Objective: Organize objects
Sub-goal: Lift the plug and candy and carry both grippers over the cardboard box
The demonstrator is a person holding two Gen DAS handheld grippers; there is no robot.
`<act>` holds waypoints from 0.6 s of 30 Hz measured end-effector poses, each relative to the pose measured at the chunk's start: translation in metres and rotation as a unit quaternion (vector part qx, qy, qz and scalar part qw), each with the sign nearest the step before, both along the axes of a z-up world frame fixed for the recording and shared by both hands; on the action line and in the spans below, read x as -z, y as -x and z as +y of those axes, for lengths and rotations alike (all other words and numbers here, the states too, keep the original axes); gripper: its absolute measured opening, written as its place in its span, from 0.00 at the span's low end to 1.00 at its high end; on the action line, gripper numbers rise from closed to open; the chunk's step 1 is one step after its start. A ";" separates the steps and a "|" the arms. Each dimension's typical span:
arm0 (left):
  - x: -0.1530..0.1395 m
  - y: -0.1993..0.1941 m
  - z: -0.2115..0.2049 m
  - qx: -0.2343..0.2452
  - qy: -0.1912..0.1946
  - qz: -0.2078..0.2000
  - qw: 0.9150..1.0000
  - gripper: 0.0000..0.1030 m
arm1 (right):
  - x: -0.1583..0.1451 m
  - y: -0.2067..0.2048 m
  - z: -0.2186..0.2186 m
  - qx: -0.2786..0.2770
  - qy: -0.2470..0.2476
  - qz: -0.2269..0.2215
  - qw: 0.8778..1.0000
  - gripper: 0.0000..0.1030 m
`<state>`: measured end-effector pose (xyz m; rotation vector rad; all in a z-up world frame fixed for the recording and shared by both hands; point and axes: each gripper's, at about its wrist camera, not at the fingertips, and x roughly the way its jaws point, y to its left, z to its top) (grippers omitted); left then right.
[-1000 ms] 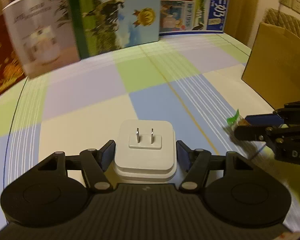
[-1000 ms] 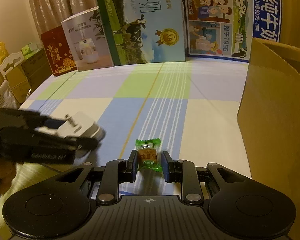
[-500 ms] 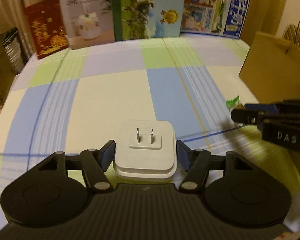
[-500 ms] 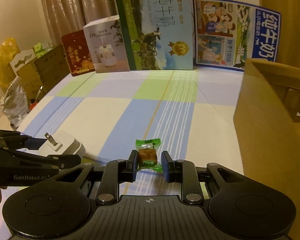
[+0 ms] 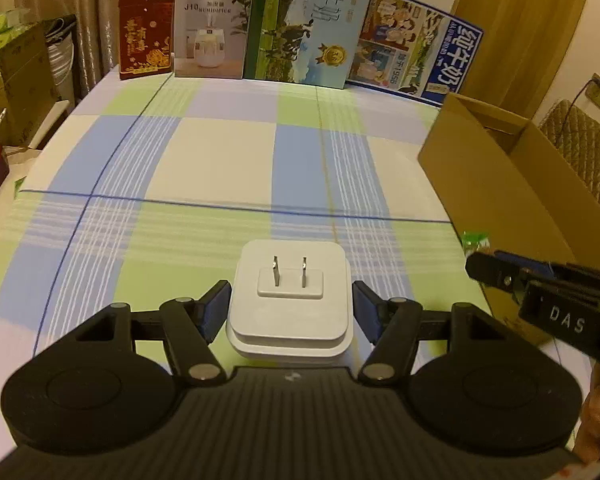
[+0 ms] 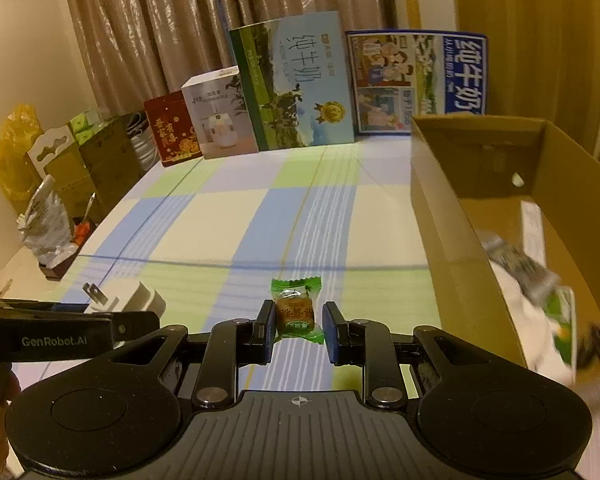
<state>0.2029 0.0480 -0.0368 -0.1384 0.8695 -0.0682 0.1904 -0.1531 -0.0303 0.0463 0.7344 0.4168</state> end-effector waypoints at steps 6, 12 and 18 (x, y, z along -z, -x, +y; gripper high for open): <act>-0.019 0.045 -0.008 -0.009 0.015 -0.010 1.000 0.59 | -0.014 0.040 -0.017 0.009 0.002 0.010 1.000 0.21; -0.034 0.081 -0.021 -0.003 0.020 -0.024 1.000 0.59 | -0.028 0.078 -0.046 0.025 0.018 0.009 0.999 0.21; -0.043 0.110 -0.052 0.029 0.027 -0.023 0.999 0.59 | -0.040 0.110 -0.081 0.056 0.034 -0.001 0.998 0.21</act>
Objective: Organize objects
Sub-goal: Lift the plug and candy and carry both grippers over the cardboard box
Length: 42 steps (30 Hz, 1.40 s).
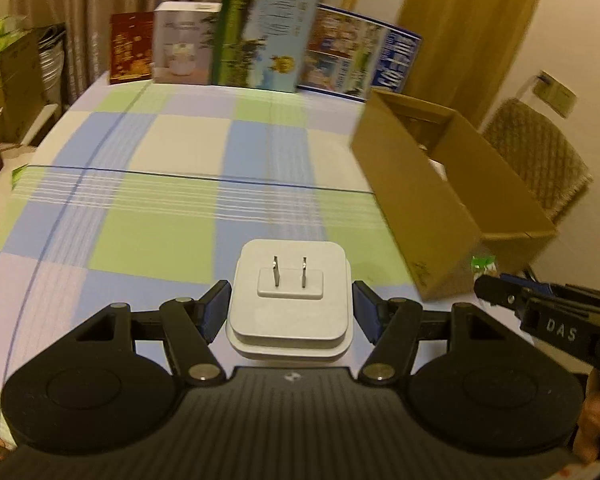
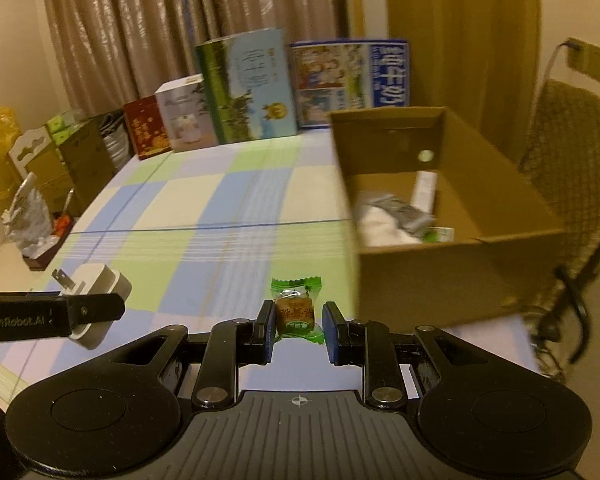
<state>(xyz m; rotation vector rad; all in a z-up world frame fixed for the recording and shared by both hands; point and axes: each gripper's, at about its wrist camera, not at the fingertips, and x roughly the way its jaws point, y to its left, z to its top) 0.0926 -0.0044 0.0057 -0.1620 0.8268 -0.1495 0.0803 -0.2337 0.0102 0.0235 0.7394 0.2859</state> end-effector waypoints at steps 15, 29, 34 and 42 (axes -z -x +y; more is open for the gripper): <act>-0.020 0.018 -0.099 0.094 0.000 -0.017 0.995 0.59 | -0.034 0.023 -0.070 0.052 0.021 -0.019 0.998 0.21; -0.022 0.013 -0.134 0.118 0.001 -0.009 0.993 0.59 | -0.035 0.017 -0.095 0.063 0.015 -0.022 0.998 0.21; -0.026 0.004 -0.149 0.128 -0.001 -0.014 0.992 0.59 | -0.038 0.007 -0.105 0.066 0.017 -0.025 0.997 0.21; -0.036 -0.022 -0.180 0.146 -0.009 -0.026 0.989 0.59 | -0.049 -0.018 -0.122 0.073 0.014 -0.038 0.997 0.21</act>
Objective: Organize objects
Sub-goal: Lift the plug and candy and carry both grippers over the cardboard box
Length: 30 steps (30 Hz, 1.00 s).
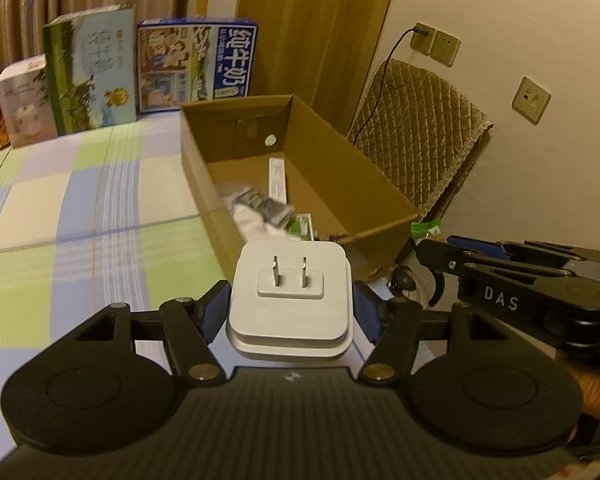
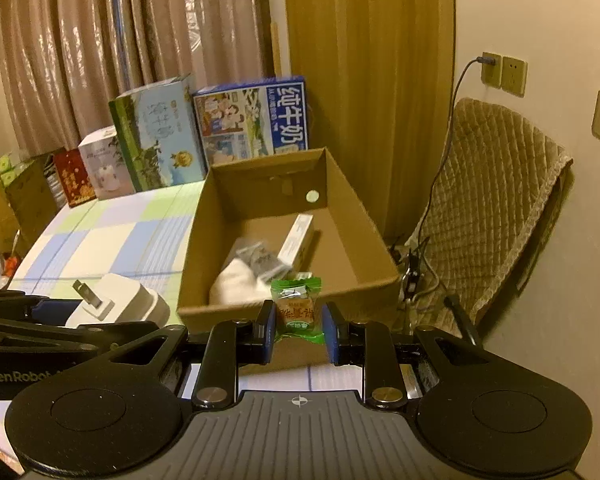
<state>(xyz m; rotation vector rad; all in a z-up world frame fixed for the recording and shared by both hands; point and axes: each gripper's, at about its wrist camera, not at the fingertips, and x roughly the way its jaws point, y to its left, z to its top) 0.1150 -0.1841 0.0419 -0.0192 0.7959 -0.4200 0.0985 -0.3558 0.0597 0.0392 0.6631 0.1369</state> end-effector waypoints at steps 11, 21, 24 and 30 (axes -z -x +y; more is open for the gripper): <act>0.000 -0.060 -0.029 0.004 -0.003 0.006 1.000 0.59 | -0.007 -0.064 -0.015 -0.010 0.008 0.003 1.000 0.21; 0.006 -0.105 -0.042 0.011 -0.010 0.007 1.000 0.59 | -0.004 -0.102 -0.019 -0.011 0.005 0.007 1.000 0.21; 0.009 -0.114 -0.044 0.013 -0.013 0.007 1.000 0.59 | -0.001 -0.110 -0.021 -0.008 0.003 0.010 1.000 0.21; 0.018 -0.131 -0.046 0.017 -0.021 0.009 1.000 0.59 | 0.002 -0.119 -0.023 -0.001 0.004 0.014 1.000 0.21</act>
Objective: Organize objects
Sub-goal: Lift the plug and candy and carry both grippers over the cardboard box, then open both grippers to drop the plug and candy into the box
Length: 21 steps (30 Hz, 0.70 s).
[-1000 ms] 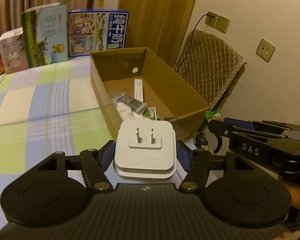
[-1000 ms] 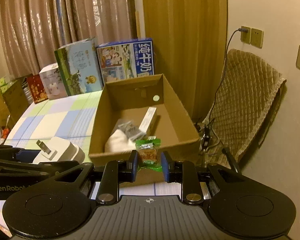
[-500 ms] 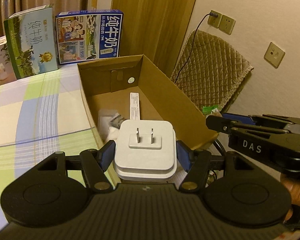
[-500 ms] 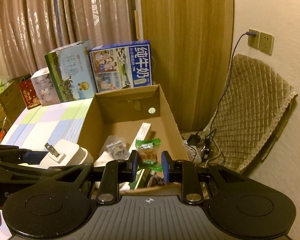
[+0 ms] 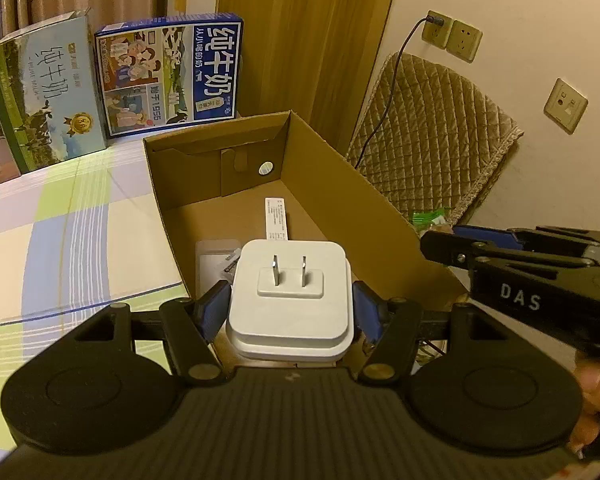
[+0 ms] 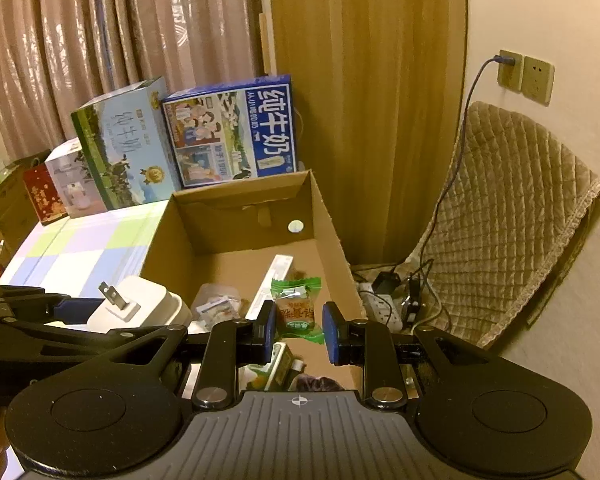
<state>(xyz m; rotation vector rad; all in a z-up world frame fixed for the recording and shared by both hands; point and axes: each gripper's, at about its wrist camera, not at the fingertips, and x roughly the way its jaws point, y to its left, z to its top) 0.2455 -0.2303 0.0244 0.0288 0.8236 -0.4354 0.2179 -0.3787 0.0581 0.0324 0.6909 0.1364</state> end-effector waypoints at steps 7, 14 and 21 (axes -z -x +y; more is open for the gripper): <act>0.007 -0.016 -0.002 0.004 -0.006 -0.003 1.000 0.77 | 0.001 -0.004 -0.002 0.003 0.002 0.003 1.000 0.21; 0.001 -0.013 0.020 -0.016 0.000 -0.011 1.000 0.80 | 0.005 -0.005 -0.002 0.000 -0.005 0.009 1.000 0.21; -0.004 -0.002 0.046 -0.042 0.004 -0.017 0.999 0.87 | 0.008 -0.011 0.012 -0.023 -0.031 0.015 0.999 0.22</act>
